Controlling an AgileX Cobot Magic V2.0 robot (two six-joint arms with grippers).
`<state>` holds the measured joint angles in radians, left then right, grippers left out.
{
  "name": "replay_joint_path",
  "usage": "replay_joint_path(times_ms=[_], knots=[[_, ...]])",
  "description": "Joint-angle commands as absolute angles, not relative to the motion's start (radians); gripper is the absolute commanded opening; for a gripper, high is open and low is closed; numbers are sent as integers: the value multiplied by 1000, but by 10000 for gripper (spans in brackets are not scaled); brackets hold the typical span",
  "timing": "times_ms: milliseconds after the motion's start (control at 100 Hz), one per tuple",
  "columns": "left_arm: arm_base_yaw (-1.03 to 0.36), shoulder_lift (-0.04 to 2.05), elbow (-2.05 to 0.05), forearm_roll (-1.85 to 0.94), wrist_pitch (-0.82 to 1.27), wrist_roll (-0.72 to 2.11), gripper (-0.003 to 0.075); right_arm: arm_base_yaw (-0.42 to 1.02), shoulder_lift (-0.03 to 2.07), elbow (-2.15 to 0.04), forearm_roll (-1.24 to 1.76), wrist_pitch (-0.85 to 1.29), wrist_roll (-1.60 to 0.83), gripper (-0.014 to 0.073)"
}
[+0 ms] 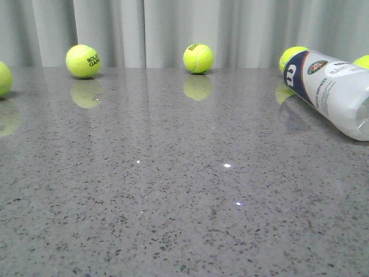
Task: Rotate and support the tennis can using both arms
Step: 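Lower the right gripper over the middle of the lying Wilson can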
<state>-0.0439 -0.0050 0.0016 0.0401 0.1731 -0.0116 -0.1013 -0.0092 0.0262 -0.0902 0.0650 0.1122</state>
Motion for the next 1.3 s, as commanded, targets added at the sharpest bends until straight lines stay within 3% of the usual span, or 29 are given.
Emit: replay_joint_path(times_ms=[0,330,510,760,1050,1140,1290], knots=[[-51,-34,46,30,94,-23,-19,-98,-27,29,-90,-8,107,-71],[-51,-34,46,30,94,-23,-19,-98,-27,16,-90,0,107,-71],[-51,-34,46,30,94,-23,-19,-98,5,-95,-90,135,107,-71],[-51,-34,46,30,94,-23,-19,-98,202,-316,-90,397,107,-71],[-51,-34,46,30,94,-23,-19,-96,479,-440,-70,464,108,-57],[-51,-34,46,30,94,-23,-19,-96,530,-484,-70,474,107,42],[-51,-34,46,30,94,-23,-19,-96,591,-571,-70,478,107,448]])
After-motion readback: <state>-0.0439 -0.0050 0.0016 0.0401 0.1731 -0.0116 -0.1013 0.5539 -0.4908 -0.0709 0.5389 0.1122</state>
